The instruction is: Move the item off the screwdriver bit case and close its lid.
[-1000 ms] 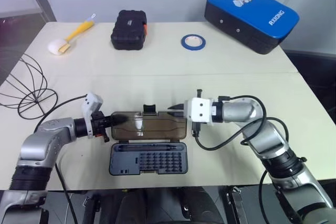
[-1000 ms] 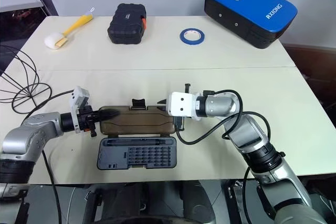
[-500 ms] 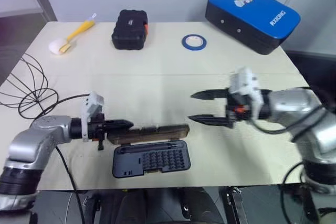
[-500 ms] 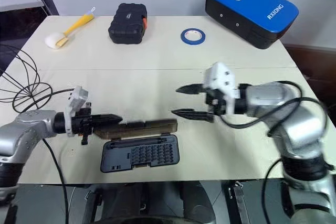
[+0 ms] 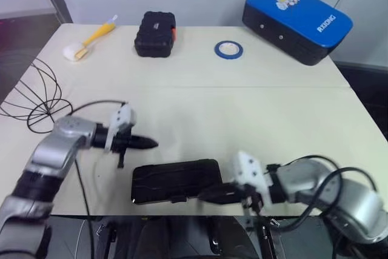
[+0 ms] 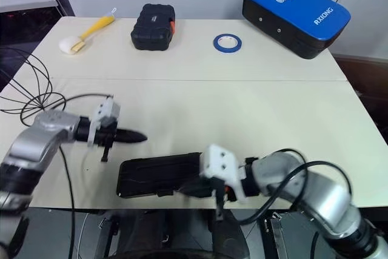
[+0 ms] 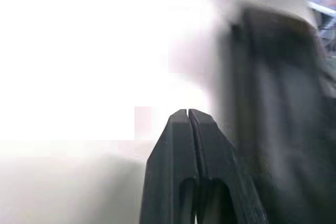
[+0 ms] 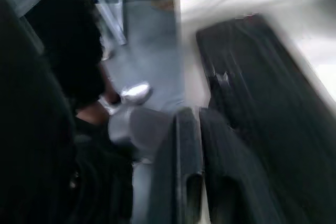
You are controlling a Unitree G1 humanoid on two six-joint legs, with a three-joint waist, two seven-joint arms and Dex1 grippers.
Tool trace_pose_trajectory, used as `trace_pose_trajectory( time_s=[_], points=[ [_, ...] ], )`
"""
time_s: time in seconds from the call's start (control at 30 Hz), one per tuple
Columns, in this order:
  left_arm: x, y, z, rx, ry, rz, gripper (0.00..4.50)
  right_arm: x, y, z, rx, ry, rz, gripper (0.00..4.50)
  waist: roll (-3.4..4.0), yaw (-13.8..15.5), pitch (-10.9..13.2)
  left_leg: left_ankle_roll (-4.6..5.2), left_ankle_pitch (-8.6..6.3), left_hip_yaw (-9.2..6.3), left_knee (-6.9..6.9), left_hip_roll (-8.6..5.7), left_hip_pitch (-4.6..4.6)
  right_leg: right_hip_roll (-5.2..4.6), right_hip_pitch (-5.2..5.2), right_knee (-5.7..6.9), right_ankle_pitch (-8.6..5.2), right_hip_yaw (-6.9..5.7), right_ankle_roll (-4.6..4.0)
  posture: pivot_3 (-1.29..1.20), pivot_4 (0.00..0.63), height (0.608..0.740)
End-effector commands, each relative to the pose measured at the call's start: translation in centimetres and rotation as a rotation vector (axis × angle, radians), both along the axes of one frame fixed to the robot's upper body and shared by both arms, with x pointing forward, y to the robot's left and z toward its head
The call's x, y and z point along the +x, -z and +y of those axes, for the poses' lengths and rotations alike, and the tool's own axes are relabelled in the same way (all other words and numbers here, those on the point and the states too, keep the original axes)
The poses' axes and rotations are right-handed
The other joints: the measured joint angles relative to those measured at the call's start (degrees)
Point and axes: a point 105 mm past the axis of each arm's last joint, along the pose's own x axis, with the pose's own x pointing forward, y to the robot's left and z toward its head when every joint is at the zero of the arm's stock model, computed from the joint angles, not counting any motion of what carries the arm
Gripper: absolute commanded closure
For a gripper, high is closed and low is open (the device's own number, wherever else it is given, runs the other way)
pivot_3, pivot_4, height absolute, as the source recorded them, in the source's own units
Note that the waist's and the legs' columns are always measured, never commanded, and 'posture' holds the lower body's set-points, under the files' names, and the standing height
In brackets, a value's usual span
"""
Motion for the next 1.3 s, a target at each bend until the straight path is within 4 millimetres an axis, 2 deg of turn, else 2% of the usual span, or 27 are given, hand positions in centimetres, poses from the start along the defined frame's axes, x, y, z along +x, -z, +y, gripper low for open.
trace_pose_trajectory(
  time_s=[0.03, 0.2, 0.33, 0.5, 0.57, 0.63, 0.73, 0.8, 0.9, 1.1, 1.2, 1.3],
  points=[
    [0.4, 0.9, -0.8, 0.043, 0.071, 0.014, 4.5, -0.5, 0.7, 1.5, -0.025, -0.02, -0.091, 4.44, 0.0, -0.1, 0.0, 0.01, 0.0, 0.0, 0.0, 0.0, 0.0, 0.0, 0.0, 0.0, 0.0, 0.0, 0.02, 0.0, 0.15, 0.737],
    [-0.2, 2.8, -2.8, 0.102, 0.214, 0.044, 4.5, -0.9, 1.6, 3.2, -0.064, -0.002, -0.154, 4.44, 0.0, 0.2, 0.0, 0.05, -0.03, -0.1, -0.06, 0.04, -0.03, 0.08, -0.08, 0.08, -0.01, -0.06, 0.03, 0.0, 0.15, 0.737],
    [-1.0, 3.6, -4.7, 0.099, 0.3, 0.054, 4.5, -1.4, 1.7, 4.2, -0.084, 0.011, -0.187, 4.44, -0.02, 0.4, 0.0, 0.05, -0.03, -0.12, -0.03, 0.04, -0.06, 0.06, -0.08, 0.1, -0.02, -0.07, 0.01, 0.0, 0.15, 0.737],
    [-2.2, 4.1, -6.5, 0.092, 0.381, 0.068, 4.5, 0.1, 1.7, 4.9, -0.16, 0.089, -0.337, 4.44, -0.02, 0.3, 0.0, 0.05, -0.03, -0.14, -0.01, 0.04, -0.06, 0.07, -0.08, 0.11, -0.02, -0.07, 0.0, 0.0, 0.15, 0.737],
    [-3.3, 4.4, -6.9, 0.09, 0.428, 0.104, 4.5, 1.6, 1.6, 5.1, -0.187, 0.19, -0.428, 4.44, -0.02, 0.1, 0.0, 0.05, -0.03, -0.15, -0.01, 0.05, -0.06, 0.08, -0.08, 0.12, -0.02, -0.08, 0.0, 0.0, 0.15, 0.737],
    [-4.4, 4.7, -6.9, 0.097, 0.467, 0.132, 4.5, 2.3, 1.9, 5.0, -0.228, 0.221, -0.515, 4.44, 0.01, 0.1, 0.0, 0.06, -0.03, -0.18, -0.02, 0.06, -0.06, 0.09, -0.09, 0.14, -0.02, -0.09, 0.0, 0.0, 0.15, 0.737],
    [-5.5, 5.2, -7.0, 0.104, 0.495, 0.153, 4.5, 3.4, 2.4, 4.1, -0.269, 0.272, -0.566, 4.44, 0.01, 0.2, -0.1, 0.05, -0.03, -0.15, -0.02, 0.05, -0.05, 0.06, -0.08, 0.13, -0.03, -0.08, -0.01, 0.0, 0.15, 0.737],
    [-6.0, 5.5, -7.0, 0.109, 0.501, 0.154, 4.5, 3.4, 3.2, 3.7, -0.278, 0.277, -0.529, 4.44, -0.03, 0.2, -0.1, 0.05, -0.03, -0.14, -0.02, 0.05, -0.05, 0.05, -0.08, 0.11, -0.03, -0.08, -0.01, 0.0, 0.15, 0.737],
    [-5.2, 5.6, -7.0, 0.108, 0.461, 0.139, 4.5, 3.7, 4.4, 2.8, -0.261, 0.293, -0.48, 4.44, -0.06, 0.3, -0.2, 0.07, -0.04, -0.15, -0.05, 0.05, -0.03, 0.06, -0.05, 0.11, -0.05, -0.1, 0.01, 0.0, 0.15, 0.737],
    [-3.3, 5.3, -6.5, 0.111, 0.383, 0.092, 4.5, 4.8, 3.5, 1.5, -0.215, 0.339, -0.547, 4.44, -0.11, 0.4, -0.2, 0.08, -0.04, -0.14, -0.02, 0.03, 0.04, 0.05, 0.04, 0.08, -0.06, -0.1, 0.0, 0.0, 0.15, 0.737],
    [-2.0, 4.9, -6.2, 0.103, 0.328, 0.042, 4.5, 4.3, 2.7, 1.3, -0.18, 0.322, -0.541, 4.44, -0.11, 0.4, -0.2, 0.08, -0.04, -0.17, -0.02, 0.03, 0.04, 0.06, 0.05, 0.09, -0.06, -0.1, 0.01, 0.0, 0.15, 0.737],
    [-0.6, 3.9, -5.7, 0.075, 0.263, 0.006, 4.5, 2.8, 1.8, 1.5, -0.11, 0.273, -0.47, 4.44, -0.12, 0.4, -0.2, 0.08, -0.04, -0.17, -0.02, 0.03, 0.03, 0.07, 0.05, 0.09, -0.06, -0.11, 0.01, 0.0, 0.15, 0.737]
  ],
)
